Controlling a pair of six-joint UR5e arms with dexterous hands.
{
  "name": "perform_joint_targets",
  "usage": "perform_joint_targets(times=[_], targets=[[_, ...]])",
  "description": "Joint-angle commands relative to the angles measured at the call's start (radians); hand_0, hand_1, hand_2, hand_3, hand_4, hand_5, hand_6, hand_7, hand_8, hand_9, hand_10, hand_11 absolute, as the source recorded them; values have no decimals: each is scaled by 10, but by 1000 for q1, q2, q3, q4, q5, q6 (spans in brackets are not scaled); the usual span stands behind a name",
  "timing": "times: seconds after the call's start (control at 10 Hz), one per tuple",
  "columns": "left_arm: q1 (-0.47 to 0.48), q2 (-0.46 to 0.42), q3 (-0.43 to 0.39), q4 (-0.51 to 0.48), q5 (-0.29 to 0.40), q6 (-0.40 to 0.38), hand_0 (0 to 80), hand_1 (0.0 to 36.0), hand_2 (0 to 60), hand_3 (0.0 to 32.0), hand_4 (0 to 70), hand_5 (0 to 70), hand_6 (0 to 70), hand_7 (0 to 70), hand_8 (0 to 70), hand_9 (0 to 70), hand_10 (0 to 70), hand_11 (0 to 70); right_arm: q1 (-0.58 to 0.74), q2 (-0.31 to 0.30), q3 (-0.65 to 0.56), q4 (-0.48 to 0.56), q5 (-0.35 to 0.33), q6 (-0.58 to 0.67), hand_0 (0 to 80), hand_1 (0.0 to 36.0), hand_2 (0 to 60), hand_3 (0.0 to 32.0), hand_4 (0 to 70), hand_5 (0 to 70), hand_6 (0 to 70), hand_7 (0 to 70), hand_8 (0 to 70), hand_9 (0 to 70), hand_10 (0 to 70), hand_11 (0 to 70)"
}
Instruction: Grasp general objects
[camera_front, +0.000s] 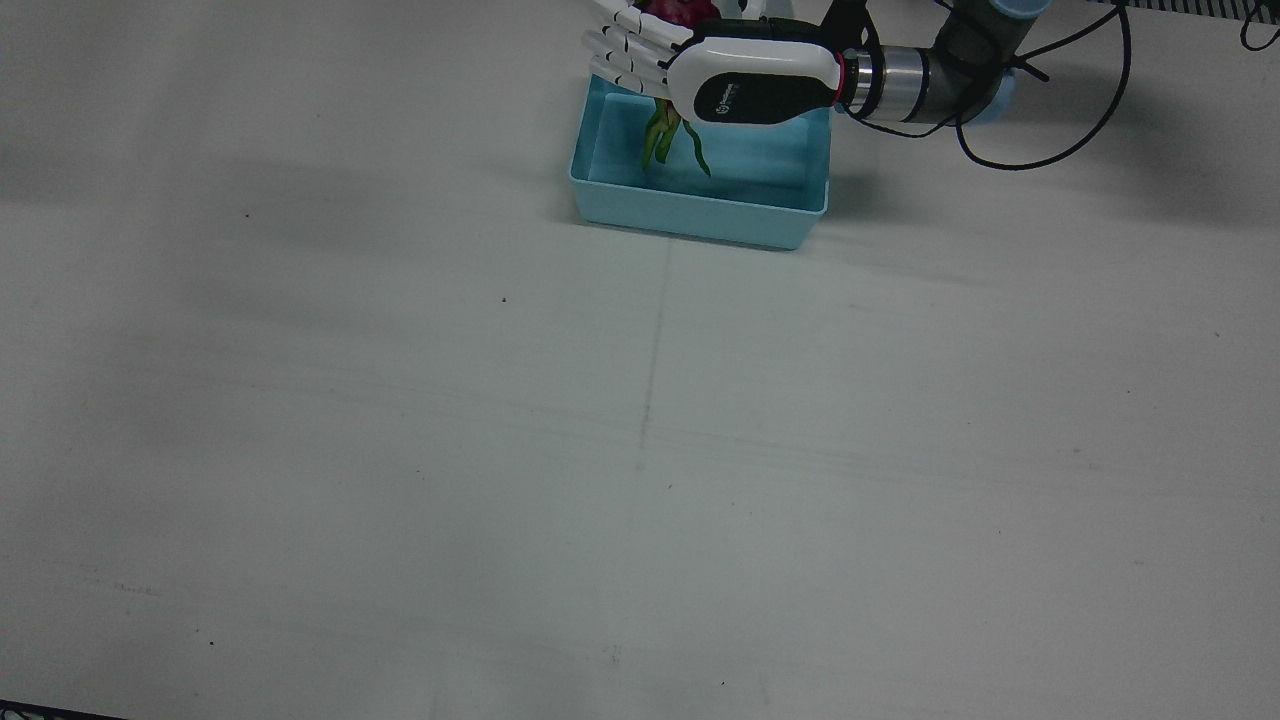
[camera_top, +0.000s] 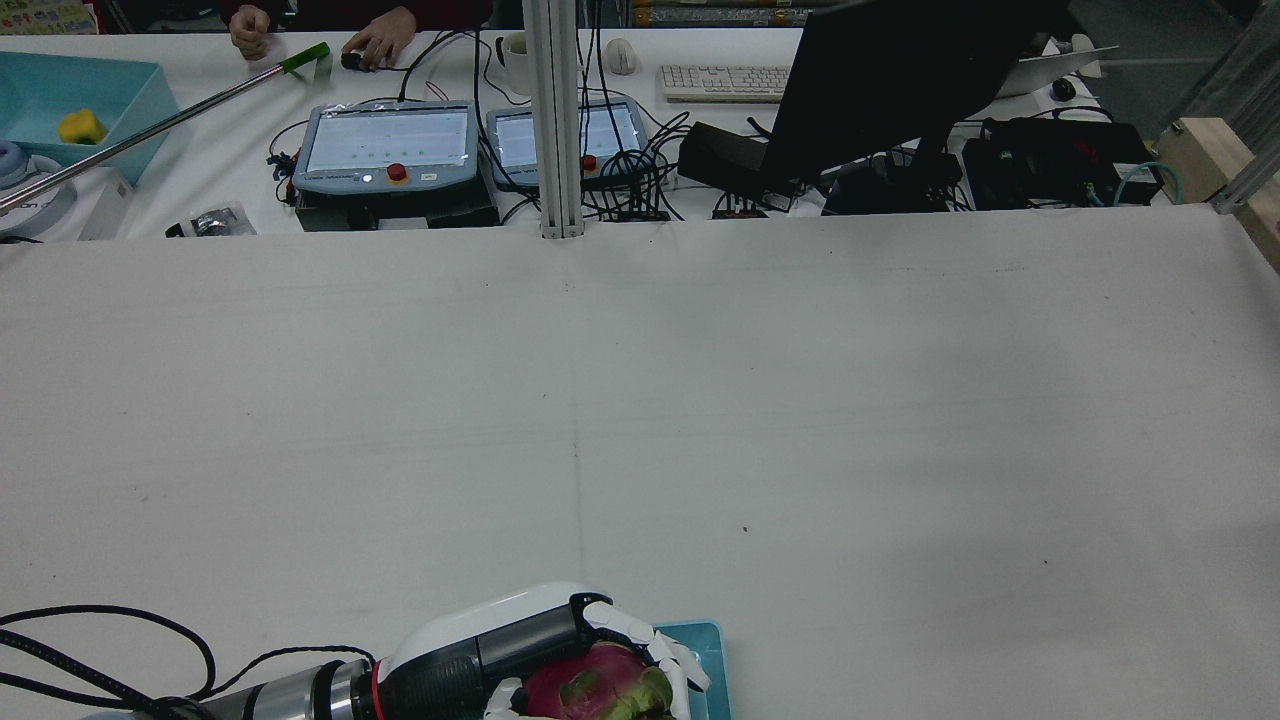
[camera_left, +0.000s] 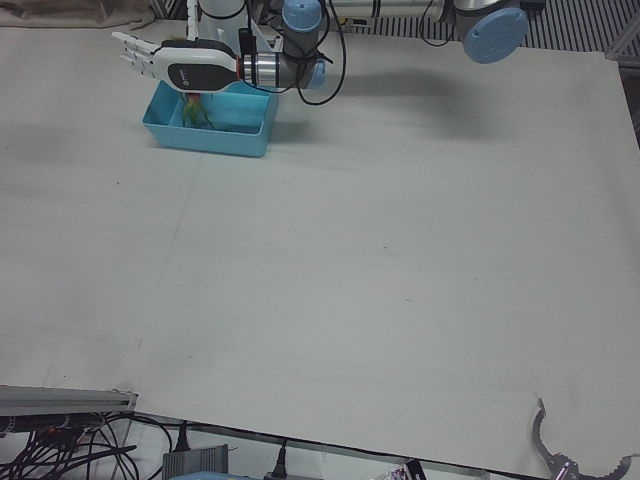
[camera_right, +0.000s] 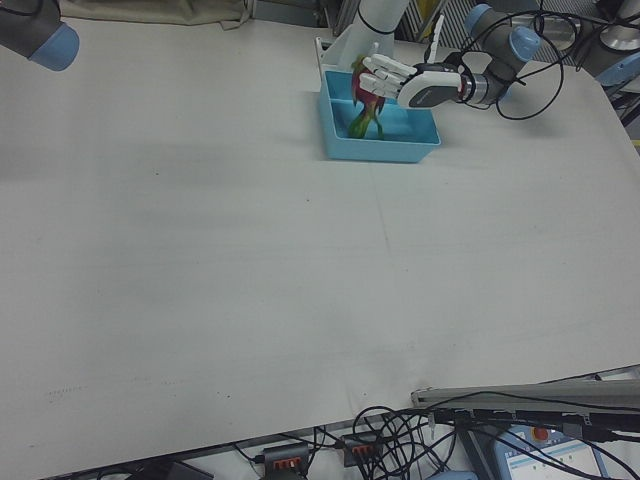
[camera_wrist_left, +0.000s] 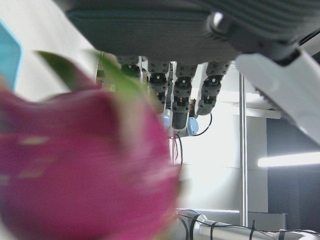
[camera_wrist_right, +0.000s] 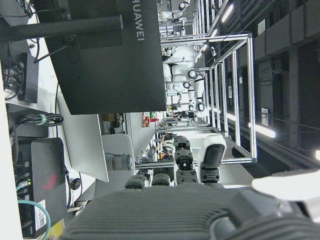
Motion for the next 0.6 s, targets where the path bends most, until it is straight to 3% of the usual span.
perform_joint_targets(times=[0.0,0.1,0.2,0.3,0.4,0.5], targets=[[-8,0,4,40,4,-5,487,61,0,0,191,74,135,208,85,27,70,106,0,0,0,0,0,0,0,0,0,0,0,0,0,0,0,0,0,0],[-25,3,8,60,-2,-18,495,61,0,0,273,103,156,226,101,31,70,104,0,0,0,0,0,0,0,0,0,0,0,0,0,0,0,0,0,0],[-98,3,59,63,-2,-40,498,65,0,0,298,117,163,232,109,32,71,106,0,0,0,0,0,0,0,0,0,0,0,0,0,0,0,0,0,0],[-163,1,102,61,2,-65,507,134,101,0,347,155,194,264,128,38,83,127,0,0,0,0,0,0,0,0,0,0,0,0,0,0,0,0,0,0],[-222,4,111,61,1,-83,490,148,274,0,417,218,228,297,144,45,95,143,0,0,0,0,0,0,0,0,0,0,0,0,0,0,0,0,0,0],[-302,9,114,63,2,-90,482,125,257,0,474,240,269,331,173,56,108,157,0,0,0,0,0,0,0,0,0,0,0,0,0,0,0,0,0,0]])
